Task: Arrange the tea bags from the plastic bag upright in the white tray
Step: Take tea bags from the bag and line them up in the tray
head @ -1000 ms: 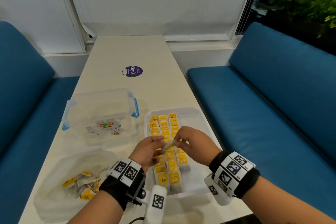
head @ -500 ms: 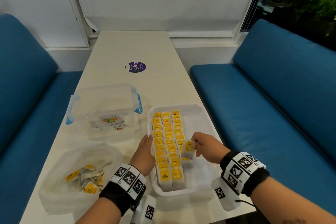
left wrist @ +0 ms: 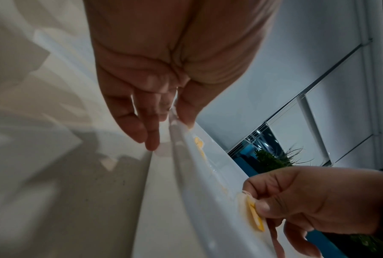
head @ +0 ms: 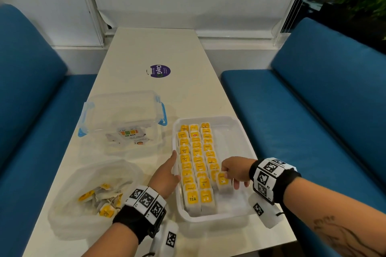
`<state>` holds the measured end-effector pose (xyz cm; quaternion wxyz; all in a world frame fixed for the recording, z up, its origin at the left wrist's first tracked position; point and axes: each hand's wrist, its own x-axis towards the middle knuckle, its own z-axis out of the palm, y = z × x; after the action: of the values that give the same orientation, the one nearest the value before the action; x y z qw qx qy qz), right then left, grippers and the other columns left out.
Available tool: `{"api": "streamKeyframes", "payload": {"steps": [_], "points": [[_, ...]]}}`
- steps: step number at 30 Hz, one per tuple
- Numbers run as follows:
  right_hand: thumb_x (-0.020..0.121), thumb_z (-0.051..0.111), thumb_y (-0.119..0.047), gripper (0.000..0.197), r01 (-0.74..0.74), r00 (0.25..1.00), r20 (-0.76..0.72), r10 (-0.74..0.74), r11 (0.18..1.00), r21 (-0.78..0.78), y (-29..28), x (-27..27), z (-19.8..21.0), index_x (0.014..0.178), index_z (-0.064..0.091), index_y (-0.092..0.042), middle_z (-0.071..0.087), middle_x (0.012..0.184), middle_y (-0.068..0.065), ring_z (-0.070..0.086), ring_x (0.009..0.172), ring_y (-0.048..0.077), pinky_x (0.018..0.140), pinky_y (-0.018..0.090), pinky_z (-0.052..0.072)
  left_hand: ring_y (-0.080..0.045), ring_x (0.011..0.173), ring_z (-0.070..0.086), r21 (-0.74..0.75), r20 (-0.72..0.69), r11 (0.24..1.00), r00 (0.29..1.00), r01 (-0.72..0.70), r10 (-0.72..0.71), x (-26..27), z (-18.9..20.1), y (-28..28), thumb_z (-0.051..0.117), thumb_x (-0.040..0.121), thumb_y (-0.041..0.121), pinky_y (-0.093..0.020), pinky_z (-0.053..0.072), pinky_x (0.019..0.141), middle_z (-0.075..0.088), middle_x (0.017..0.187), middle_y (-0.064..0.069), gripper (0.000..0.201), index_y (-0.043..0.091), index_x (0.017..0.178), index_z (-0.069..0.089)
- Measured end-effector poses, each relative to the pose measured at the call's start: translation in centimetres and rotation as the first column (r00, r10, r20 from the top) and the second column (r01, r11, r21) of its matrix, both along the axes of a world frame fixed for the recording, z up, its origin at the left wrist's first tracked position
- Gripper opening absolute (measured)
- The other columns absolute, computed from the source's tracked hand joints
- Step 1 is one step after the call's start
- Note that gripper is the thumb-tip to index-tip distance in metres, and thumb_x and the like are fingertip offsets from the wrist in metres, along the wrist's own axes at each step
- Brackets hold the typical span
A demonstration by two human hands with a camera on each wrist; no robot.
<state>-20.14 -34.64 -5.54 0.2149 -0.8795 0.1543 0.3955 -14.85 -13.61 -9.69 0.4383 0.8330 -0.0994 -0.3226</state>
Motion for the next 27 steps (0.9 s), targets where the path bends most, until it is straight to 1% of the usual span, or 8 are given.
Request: {"api": "streamKeyframes", "payload": {"steps": [7, 10, 14, 16, 19, 21, 24, 27], "points": [[0.095, 0.043, -0.007, 0.007, 0.066, 0.983, -0.173, -0.056, 0.996, 0.052, 0.9, 1.2, -0.8, 0.101, 0.047, -0.007, 0.064, 0.062, 0.004, 0.061, 0.058, 0.015, 0.054, 0.025, 0.051, -0.028, 0.125, 0.049, -0.016, 0.013, 1.0, 1.0, 0.02, -0.02, 0.0, 0.2, 0.1, 0.05, 0.093, 0.006, -0.035, 0.042, 0.103, 0.032, 0.151, 0.001, 0.075, 0.025, 0.15, 0.005], [0.096, 0.044, -0.012, 0.029, -0.006, 0.97, -0.244, -0.002, 1.0, -0.03, 1.5, 1.9, -1.2, 0.115, 0.053, 0.009, 0.068, 0.081, 0.012, 0.06, 0.043, 0.011, 0.058, 0.026, 0.05, -0.028, 0.124, 0.05, -0.008, 0.005, 1.0, 1.0, 0.023, -0.023, 0.1, -0.1, 0.1, 0.049, 0.093, 0.005, -0.036, 0.042, 0.103, 0.032, 0.151, 0.002, 0.075, 0.026, 0.15, 0.005], [0.096, 0.05, -0.019, 0.03, -0.121, 0.972, -0.217, 0.089, 0.982, -0.143, 2.2, 2.7, -1.2, 0.07, 0.054, -0.003, 0.067, 0.113, 0.019, 0.052, 0.029, 0.006, 0.057, 0.024, 0.045, -0.027, 0.123, 0.051, 0.007, 0.007, 0.999, 0.999, 0.046, -0.046, 0.3, -0.4, 0.2, 0.049, 0.093, 0.006, -0.036, 0.042, 0.104, 0.034, 0.15, 0.002, 0.076, 0.027, 0.15, 0.004], [0.096, 0.052, -0.02, 0.035, -0.145, 0.968, -0.228, 0.104, 0.975, -0.168, 2.3, 2.9, -1.4, 0.063, 0.051, -0.005, 0.069, 0.107, 0.02, 0.055, 0.04, 0.011, 0.058, 0.025, 0.045, -0.023, 0.122, 0.051, 0.008, 0.005, 0.998, 0.998, 0.062, -0.062, 0.4, -0.5, 0.2, 0.05, 0.093, 0.007, -0.032, 0.04, 0.105, 0.032, 0.151, 0.003, 0.076, 0.028, 0.15, 0.003], [0.097, 0.05, -0.021, 0.037, -0.095, 0.959, -0.28, 0.038, 0.977, -0.193, 2.4, 3.1, -1.9, 0.065, 0.054, -0.004, 0.071, 0.064, 0.015, 0.055, 0.036, 0.01, 0.059, 0.027, 0.048, -0.02, 0.126, 0.049, 0.015, 0.017, 0.997, 0.997, 0.075, -0.075, 0.5, -0.6, 0.3, 0.05, 0.093, 0.007, -0.032, 0.038, 0.107, 0.031, 0.152, 0.003, 0.076, 0.028, 0.149, 0.003], [0.095, 0.053, -0.02, 0.035, -0.055, 0.966, -0.259, 0.004, 0.98, -0.193, 2.3, 3.2, -2.0, 0.064, 0.054, -0.003, 0.066, 0.055, 0.007, 0.057, 0.041, 0.013, 0.061, 0.029, 0.049, -0.022, 0.126, 0.049, 0.026, 0.022, 0.996, 0.996, 0.081, -0.082, 0.5, -0.7, 0.3, 0.05, 0.093, 0.008, -0.033, 0.038, 0.108, 0.031, 0.152, 0.003, 0.076, 0.029, 0.149, 0.003], [0.092, 0.058, -0.018, 0.032, -0.053, 0.98, -0.199, 0.011, 0.977, -0.208, 2.0, 3.3, -1.7, 0.064, 0.055, -0.003, 0.072, 0.096, 0.015, 0.057, 0.053, 0.017, 0.069, 0.031, 0.052, -0.022, 0.127, 0.047, 0.052, 0.038, 0.995, 0.995, 0.089, -0.091, 0.3, -0.7, 0.4, 0.049, 0.094, 0.01, -0.032, 0.037, 0.108, 0.028, 0.153, 0.003, 0.075, 0.03, 0.149, 0.002], [0.092, 0.058, -0.019, 0.025, 0.009, 0.995, -0.092, -0.028, 0.979, -0.206, 1.5, 3.4, -0.8, 0.074, 0.056, -0.001, 0.07, 0.106, 0.017, 0.058, 0.054, 0.016, 0.071, 0.03, 0.053, -0.021, 0.129, 0.044, 0.069, 0.053, 0.995, 0.995, 0.078, -0.082, 0.1, -0.5, 0.2, 0.049, 0.094, 0.01, -0.03, 0.035, 0.109, 0.028, 0.153, 0.003, 0.074, 0.026, 0.15, 0.004]]}}
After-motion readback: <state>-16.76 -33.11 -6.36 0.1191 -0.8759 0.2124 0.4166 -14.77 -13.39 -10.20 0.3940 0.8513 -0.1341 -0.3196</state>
